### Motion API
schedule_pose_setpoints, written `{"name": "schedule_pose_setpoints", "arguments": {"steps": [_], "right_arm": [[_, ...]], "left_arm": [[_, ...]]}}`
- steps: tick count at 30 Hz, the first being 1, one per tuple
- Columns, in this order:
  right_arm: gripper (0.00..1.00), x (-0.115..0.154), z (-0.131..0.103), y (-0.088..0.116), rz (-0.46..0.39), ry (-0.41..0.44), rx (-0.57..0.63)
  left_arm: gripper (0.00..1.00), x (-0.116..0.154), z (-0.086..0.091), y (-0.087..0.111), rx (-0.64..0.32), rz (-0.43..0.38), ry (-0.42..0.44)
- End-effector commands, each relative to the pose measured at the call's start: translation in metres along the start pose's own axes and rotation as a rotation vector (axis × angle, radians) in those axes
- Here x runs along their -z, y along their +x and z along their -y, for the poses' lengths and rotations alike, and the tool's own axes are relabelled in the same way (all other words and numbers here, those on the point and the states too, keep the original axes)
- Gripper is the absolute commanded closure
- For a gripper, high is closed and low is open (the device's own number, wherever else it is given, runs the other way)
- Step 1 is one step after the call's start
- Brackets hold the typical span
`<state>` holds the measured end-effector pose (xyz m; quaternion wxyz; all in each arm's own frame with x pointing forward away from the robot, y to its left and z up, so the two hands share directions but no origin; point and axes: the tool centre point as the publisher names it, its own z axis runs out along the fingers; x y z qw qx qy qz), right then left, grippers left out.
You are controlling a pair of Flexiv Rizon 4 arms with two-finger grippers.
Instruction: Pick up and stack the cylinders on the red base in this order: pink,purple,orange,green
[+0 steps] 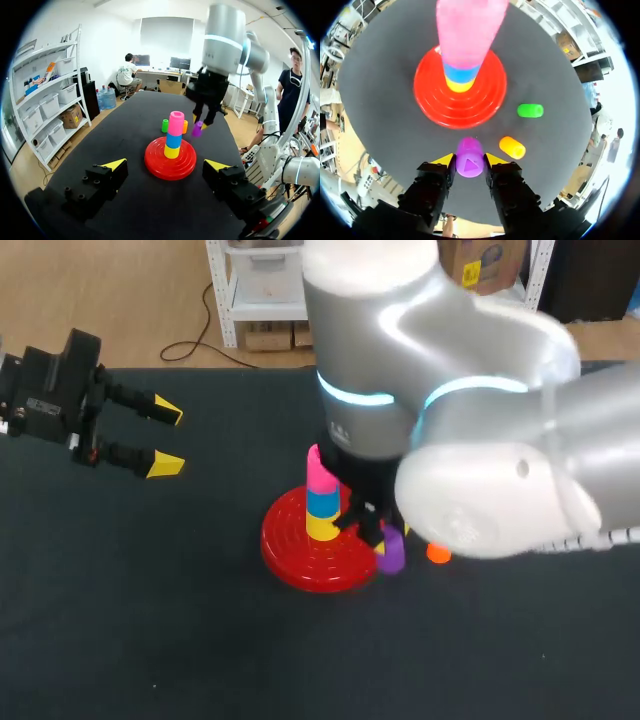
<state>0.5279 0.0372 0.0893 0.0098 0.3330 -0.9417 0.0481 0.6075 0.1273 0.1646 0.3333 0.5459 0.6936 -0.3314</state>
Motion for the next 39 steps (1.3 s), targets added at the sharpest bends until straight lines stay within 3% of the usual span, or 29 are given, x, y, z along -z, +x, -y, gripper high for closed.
{"name": "schedule_pose_setpoints", "arguments": {"steps": [1,11,19,29,39], "right_arm": [[1.0,0.04,0.008,0.0,0.01,-0.014,-0.009],[1.0,0.108,0.01,-0.024,0.083,-0.025,-0.028],[1.0,0.137,0.006,-0.06,0.135,-0.023,-0.027],[1.0,0.128,0.002,-0.089,0.11,-0.009,-0.025],[1.0,0.116,0.001,-0.102,0.082,-0.008,-0.028]], "left_arm": [[0.0,0.0,-0.001,0.001,-0.002,0.002,0.001],[0.0,0.0,-0.001,0.001,-0.002,0.002,0.001],[0.0,0.0,-0.001,0.001,-0.002,0.002,0.001],[0.0,0.0,-0.001,0.001,-0.002,0.002,0.001],[0.0,0.0,-0.001,0.001,-0.002,0.002,0.001]]}}
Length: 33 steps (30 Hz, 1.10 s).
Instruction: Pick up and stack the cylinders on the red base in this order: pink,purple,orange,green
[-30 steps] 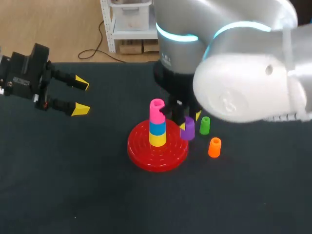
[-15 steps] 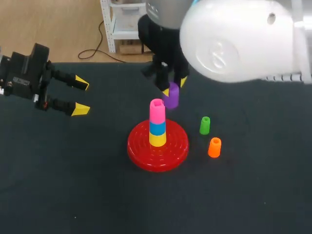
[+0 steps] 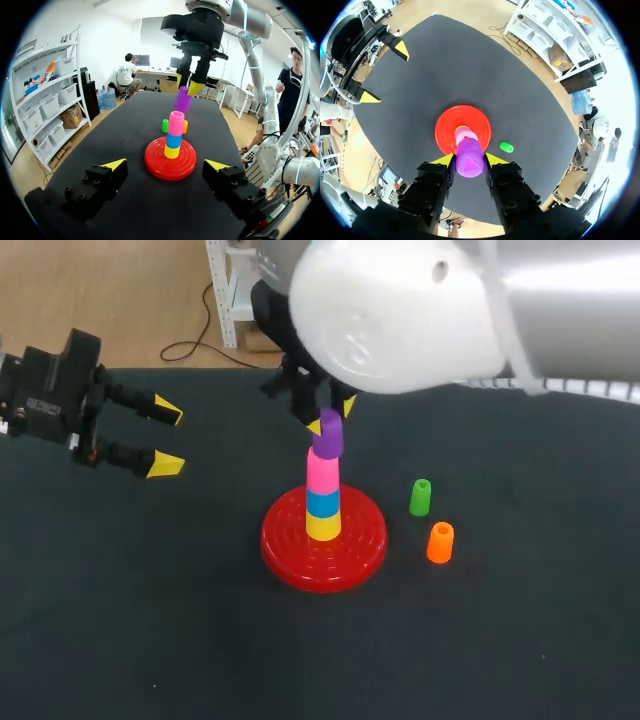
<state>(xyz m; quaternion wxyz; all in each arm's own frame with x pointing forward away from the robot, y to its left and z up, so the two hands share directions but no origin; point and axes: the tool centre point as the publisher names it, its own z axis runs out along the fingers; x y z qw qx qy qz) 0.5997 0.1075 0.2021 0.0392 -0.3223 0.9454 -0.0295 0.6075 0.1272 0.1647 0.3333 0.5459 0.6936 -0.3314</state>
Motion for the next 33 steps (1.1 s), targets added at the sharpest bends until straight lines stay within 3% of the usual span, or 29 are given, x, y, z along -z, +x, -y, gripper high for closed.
{"name": "schedule_pose_setpoints", "arguments": {"steps": [1,20,33], "right_arm": [[1.0,-0.004,0.001,-0.007,-0.023,-0.005,-0.002],[1.0,-0.017,-0.003,-0.009,-0.047,-0.018,-0.015],[1.0,-0.044,-0.006,0.0,-0.093,-0.04,-0.04]], "left_arm": [[0.0,0.0,-0.001,0.001,-0.002,0.002,0.001],[0.0,0.0,-0.001,0.001,-0.002,0.002,0.001],[0.0,0.0,-0.001,0.001,-0.002,0.002,0.001]]}}
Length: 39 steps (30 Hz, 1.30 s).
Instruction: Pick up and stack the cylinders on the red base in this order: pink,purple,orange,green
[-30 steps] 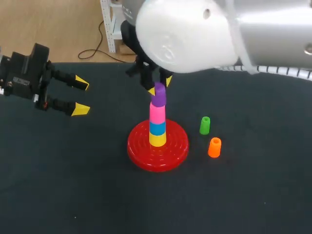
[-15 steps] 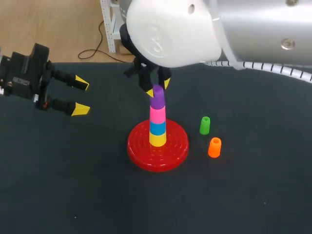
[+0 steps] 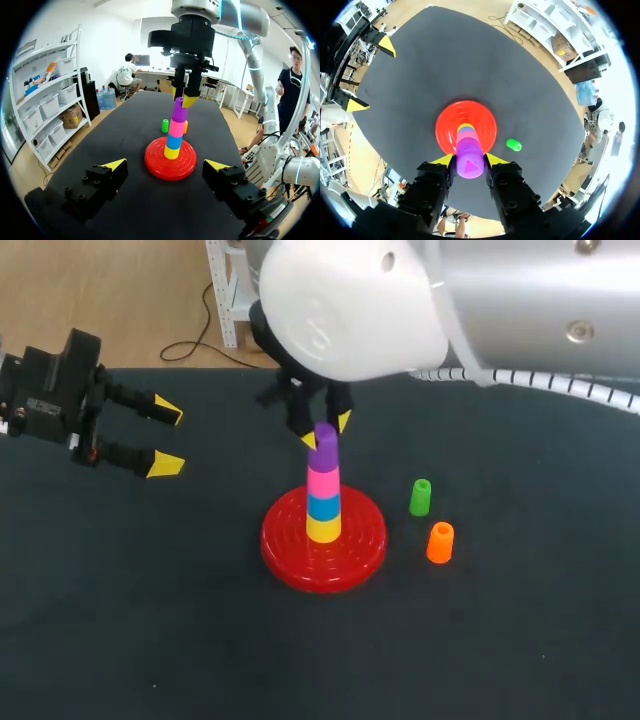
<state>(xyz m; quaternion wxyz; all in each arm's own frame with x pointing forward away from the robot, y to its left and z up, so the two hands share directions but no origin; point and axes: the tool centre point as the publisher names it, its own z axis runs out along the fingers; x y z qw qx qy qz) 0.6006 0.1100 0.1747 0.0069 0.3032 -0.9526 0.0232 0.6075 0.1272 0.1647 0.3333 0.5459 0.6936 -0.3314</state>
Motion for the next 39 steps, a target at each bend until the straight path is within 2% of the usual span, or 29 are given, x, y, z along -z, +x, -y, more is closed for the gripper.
{"name": "schedule_pose_setpoints", "arguments": {"steps": [1,4,5,6,7,14,19,25,29,32,36,39], "right_arm": [[1.0,-0.017,-0.002,0.0,-0.009,0.001,-0.002],[1.0,-0.01,-0.001,0.001,-0.001,0.009,0.005],[0.72,-0.006,0.0,0.001,0.011,0.018,0.007],[0.29,0.0,0.001,0.003,0.026,0.025,0.012],[0.0,0.006,0.002,0.005,0.045,0.018,0.014],[0.0,0.043,0.022,0.026,0.152,0.014,-0.013],[0.0,0.04,0.049,0.048,0.187,0.025,-0.064],[0.0,-0.003,0.087,0.081,0.137,0.065,-0.153],[0.0,-0.037,0.101,0.098,0.084,0.074,-0.194],[0.0,-0.061,0.105,0.105,0.072,0.043,-0.172],[0.0,-0.078,0.101,0.109,0.119,0.023,-0.13],[0.0,-0.089,0.098,0.107,0.119,0.017,-0.111]], "left_arm": [[0.0,0.0,-0.001,0.001,-0.002,0.002,0.001],[0.0,0.0,-0.001,0.001,-0.002,0.002,0.001],[0.0,0.0,-0.001,0.001,-0.002,0.002,0.001],[0.0,0.0,-0.001,0.001,-0.002,0.002,0.001],[0.0,0.0,-0.001,0.001,-0.002,0.002,0.001],[0.0,0.0,-0.001,0.001,-0.002,0.002,0.001],[0.0,0.0,-0.001,0.001,-0.002,0.002,0.001],[0.0,0.0,-0.001,0.001,-0.002,0.002,0.001],[0.0,0.0,-0.001,0.001,-0.002,0.002,0.001],[0.0,0.0,-0.001,0.001,-0.002,0.002,0.001],[0.0,0.0,-0.001,0.001,-0.002,0.002,0.001],[0.0,0.0,-0.001,0.001,-0.002,0.002,0.001]]}}
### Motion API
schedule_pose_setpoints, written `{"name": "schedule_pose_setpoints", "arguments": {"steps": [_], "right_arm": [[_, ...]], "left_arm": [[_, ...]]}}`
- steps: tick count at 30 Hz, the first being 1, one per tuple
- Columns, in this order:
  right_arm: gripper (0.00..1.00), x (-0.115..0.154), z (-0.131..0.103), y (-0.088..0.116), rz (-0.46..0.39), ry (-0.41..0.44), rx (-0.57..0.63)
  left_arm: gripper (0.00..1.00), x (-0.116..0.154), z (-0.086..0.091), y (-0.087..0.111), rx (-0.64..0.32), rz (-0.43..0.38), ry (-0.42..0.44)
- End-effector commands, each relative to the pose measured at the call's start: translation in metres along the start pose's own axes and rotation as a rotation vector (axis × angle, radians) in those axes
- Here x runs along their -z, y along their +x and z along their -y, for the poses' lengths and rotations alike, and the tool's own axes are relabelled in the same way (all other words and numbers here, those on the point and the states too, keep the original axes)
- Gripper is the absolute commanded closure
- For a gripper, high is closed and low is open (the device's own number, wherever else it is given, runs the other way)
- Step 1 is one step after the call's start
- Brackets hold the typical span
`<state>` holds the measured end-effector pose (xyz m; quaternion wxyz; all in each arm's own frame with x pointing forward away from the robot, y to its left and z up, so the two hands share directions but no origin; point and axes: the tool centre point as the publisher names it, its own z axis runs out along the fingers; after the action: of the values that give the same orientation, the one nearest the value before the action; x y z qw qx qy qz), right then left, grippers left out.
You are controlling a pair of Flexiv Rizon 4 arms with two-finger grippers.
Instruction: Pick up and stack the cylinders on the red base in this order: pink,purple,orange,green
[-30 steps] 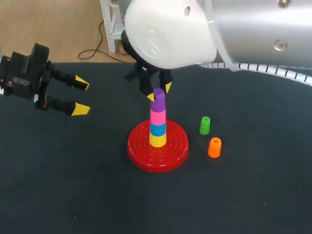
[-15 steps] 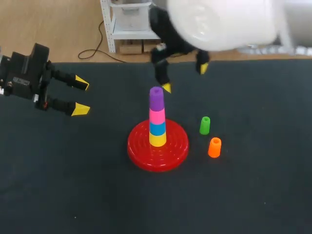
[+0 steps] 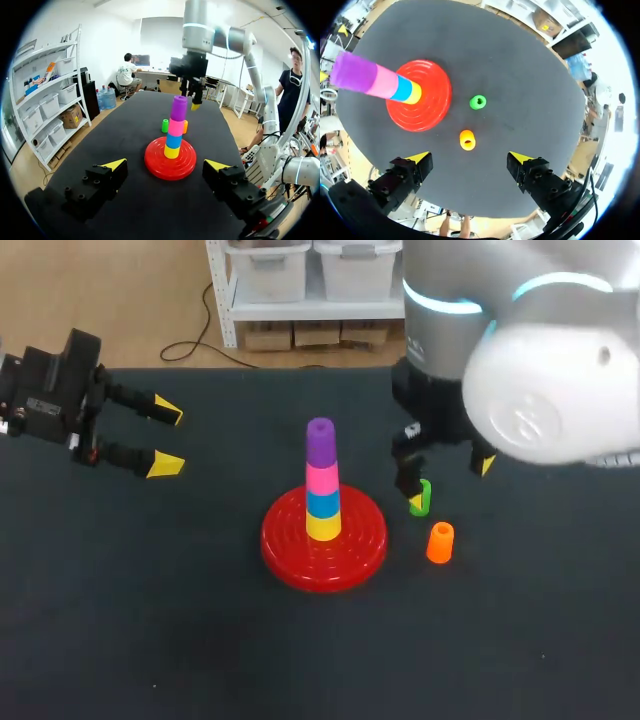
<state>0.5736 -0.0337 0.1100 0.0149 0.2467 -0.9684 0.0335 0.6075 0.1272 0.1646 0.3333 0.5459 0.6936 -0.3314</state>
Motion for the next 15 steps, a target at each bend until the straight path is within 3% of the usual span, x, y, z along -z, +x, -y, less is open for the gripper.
{"name": "schedule_pose_setpoints", "arguments": {"steps": [1,15], "right_arm": [[0.0,-0.024,-0.002,0.003,0.143,-0.001,0.008],[0.0,-0.072,-0.005,0.007,0.062,-0.024,0.004]], "left_arm": [[0.0,0.0,-0.001,0.001,-0.002,0.002,0.001],[0.0,0.0,-0.001,0.001,-0.002,0.002,0.001]]}}
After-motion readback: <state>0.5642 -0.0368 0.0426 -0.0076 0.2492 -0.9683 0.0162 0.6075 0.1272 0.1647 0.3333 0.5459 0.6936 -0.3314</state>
